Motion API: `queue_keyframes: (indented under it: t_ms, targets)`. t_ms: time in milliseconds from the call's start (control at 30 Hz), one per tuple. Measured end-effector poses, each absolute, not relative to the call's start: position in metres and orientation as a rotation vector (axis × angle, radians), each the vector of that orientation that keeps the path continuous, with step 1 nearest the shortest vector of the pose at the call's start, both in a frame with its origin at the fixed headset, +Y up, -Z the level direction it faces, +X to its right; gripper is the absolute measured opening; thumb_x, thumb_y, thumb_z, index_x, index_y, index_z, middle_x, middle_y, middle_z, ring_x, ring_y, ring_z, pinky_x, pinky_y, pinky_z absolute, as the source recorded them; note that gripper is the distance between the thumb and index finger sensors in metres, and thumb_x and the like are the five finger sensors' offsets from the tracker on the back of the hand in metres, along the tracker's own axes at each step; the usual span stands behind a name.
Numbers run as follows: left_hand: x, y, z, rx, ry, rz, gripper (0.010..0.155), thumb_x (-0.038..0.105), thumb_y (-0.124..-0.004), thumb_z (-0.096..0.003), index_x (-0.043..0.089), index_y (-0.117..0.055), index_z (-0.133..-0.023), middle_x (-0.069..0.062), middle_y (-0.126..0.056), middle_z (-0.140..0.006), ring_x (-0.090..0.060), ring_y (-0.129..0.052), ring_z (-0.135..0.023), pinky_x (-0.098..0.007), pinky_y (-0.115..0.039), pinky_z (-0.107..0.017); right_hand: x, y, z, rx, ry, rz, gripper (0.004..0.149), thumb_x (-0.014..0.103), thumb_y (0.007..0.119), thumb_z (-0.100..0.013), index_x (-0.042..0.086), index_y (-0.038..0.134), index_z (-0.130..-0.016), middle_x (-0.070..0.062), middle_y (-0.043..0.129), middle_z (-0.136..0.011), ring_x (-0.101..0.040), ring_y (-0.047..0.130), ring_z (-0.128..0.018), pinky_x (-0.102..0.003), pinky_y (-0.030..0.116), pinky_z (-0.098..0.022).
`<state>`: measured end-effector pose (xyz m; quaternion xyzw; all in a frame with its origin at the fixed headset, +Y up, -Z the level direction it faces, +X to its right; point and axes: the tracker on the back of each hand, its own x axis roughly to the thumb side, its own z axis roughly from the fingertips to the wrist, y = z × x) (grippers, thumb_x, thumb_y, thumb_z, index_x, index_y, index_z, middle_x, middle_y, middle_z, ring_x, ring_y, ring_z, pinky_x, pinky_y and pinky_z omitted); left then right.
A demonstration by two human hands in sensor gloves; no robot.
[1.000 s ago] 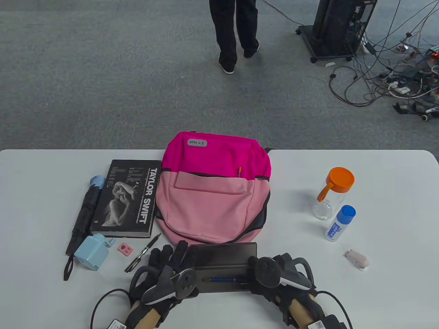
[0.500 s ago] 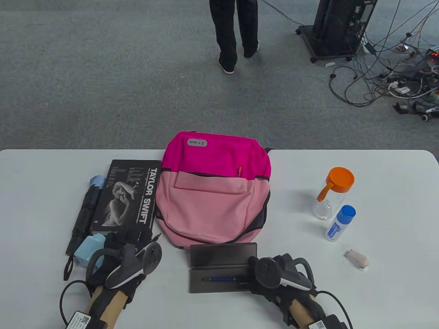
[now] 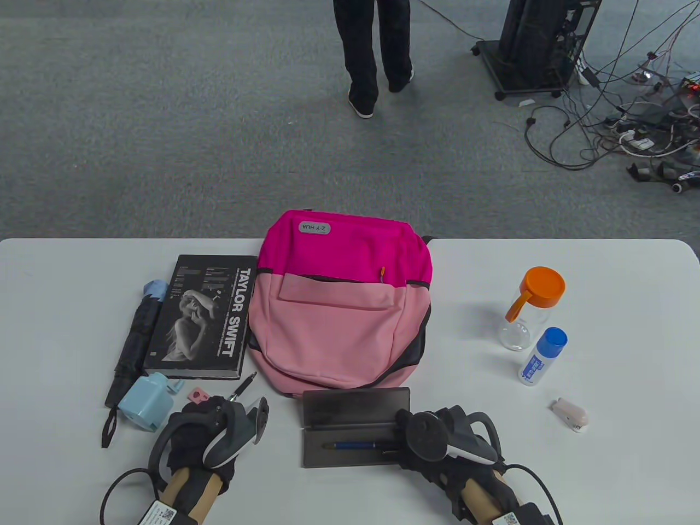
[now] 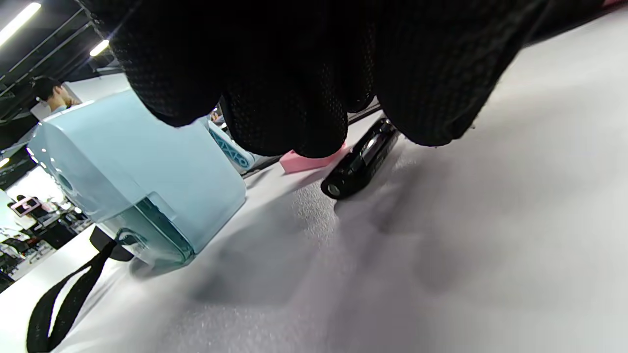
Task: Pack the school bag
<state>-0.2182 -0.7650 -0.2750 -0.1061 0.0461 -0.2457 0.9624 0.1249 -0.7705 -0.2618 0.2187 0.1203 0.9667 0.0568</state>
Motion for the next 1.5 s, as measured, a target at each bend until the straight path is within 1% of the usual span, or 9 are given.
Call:
queue_keyframes:
  t_ms: [233, 433, 533, 667, 800, 1100, 1200, 1333, 1500]
  targets:
    - [-0.219, -0.774, -0.275, -0.207, 0.108, -0.478, 0.063, 0.038, -0.095, -0.0433, 0.016, -0.083, -0.101, -0.006, -0.104, -0.090, -0.027, -0.105, -0.070, -0.051, -0.089, -0.059, 0.125, -0.771, -0.262, 0.662, 0.364, 2.928, 0.078, 0.040, 0.088, -0.043, 0.008, 0.062, -0.109, -0.028, 0.084, -0.093, -0.056, 0.081, -0.086, -0.077, 0.070, -0.061]
    - [-0.218, -0.776, -0.281, -0.220, 0.136, -0.482, 0.058, 0.037, -0.096, -0.0449, 0.014, -0.087, -0.097, -0.006, -0.107, -0.085, -0.027, -0.106, -0.067, -0.051, -0.090, -0.057, 0.126, -0.771, -0.262, 0.661, 0.363, 2.926, 0.078, 0.040, 0.088, -0.043, 0.008, 0.061, -0.109, -0.027, 0.084, -0.093, -0.056, 0.081, -0.086, -0.077, 0.070, -0.061]
    - [-0.216, -0.779, -0.283, -0.193, 0.119, -0.521, 0.055, 0.039, -0.095, -0.0461, 0.013, -0.090, -0.094, -0.006, -0.108, -0.081, -0.026, -0.107, -0.063, -0.051, -0.091, -0.056, 0.126, -0.771, -0.262, 0.661, 0.363, 2.926, 0.078, 0.040, 0.088, -0.043, 0.008, 0.061, -0.109, -0.028, 0.084, -0.093, -0.056, 0.081, -0.086, -0.077, 0.070, -0.061]
    - [-0.220, -0.774, -0.288, -0.219, 0.139, -0.462, 0.054, 0.041, -0.095, -0.0455, 0.013, -0.092, -0.092, -0.006, -0.109, -0.079, -0.025, -0.108, -0.060, -0.049, -0.093, -0.053, 0.126, -0.771, -0.262, 0.661, 0.363, 2.927, 0.078, 0.040, 0.088, -0.044, 0.008, 0.061, -0.109, -0.028, 0.084, -0.093, -0.056, 0.081, -0.086, -0.077, 0.070, -0.061]
    - [-0.222, -0.760, -0.285, -0.137, 0.153, -0.415, 0.052, 0.040, -0.097, -0.0440, 0.015, -0.094, -0.089, -0.007, -0.112, -0.076, -0.023, -0.110, -0.053, -0.046, -0.097, -0.047, 0.126, -0.771, -0.261, 0.661, 0.361, 2.927, 0.078, 0.040, 0.088, -0.044, 0.008, 0.061, -0.109, -0.028, 0.084, -0.093, -0.056, 0.080, -0.086, -0.077, 0.070, -0.061]
    - [-0.226, -0.704, -0.272, 0.005, 0.151, -0.313, 0.050, 0.038, -0.097, -0.0441, 0.015, -0.095, -0.088, -0.009, -0.112, -0.076, -0.025, -0.110, -0.054, -0.047, -0.097, -0.048, 0.126, -0.771, -0.261, 0.660, 0.360, 2.925, 0.078, 0.040, 0.088, -0.043, 0.007, 0.061, -0.109, -0.028, 0.084, -0.093, -0.056, 0.080, -0.086, -0.077, 0.070, -0.061]
    - [-0.225, -0.679, -0.262, 0.073, 0.105, -0.249, 0.049, 0.037, -0.096, -0.0444, 0.015, -0.095, -0.089, -0.009, -0.111, -0.078, -0.026, -0.109, -0.055, -0.048, -0.096, -0.049, 0.126, -0.771, -0.261, 0.659, 0.361, 2.925, 0.078, 0.040, 0.088, -0.044, 0.008, 0.061, -0.109, -0.028, 0.084, -0.093, -0.056, 0.080, -0.086, -0.077, 0.070, -0.061]
    - [-0.219, -0.658, -0.251, 0.144, -0.084, -0.112, 0.049, 0.035, -0.094, -0.0455, 0.017, -0.092, -0.091, -0.007, -0.108, -0.082, -0.026, -0.108, -0.060, -0.049, -0.094, -0.052, 0.126, -0.771, -0.261, 0.659, 0.361, 2.925, 0.077, 0.040, 0.088, -0.044, 0.007, 0.061, -0.109, -0.028, 0.083, -0.094, -0.056, 0.080, -0.086, -0.077, 0.070, -0.061]
    - [-0.190, -0.665, -0.243, 0.154, -0.374, -0.065, 0.049, 0.032, -0.088, -0.0468, 0.019, -0.086, -0.094, -0.006, -0.103, -0.088, -0.027, -0.104, -0.067, -0.050, -0.093, -0.055, 0.126, -0.771, -0.260, 0.657, 0.360, 2.926, 0.077, 0.040, 0.088, -0.044, 0.007, 0.061, -0.109, -0.028, 0.083, -0.094, -0.056, 0.080, -0.086, -0.077, 0.069, -0.061]
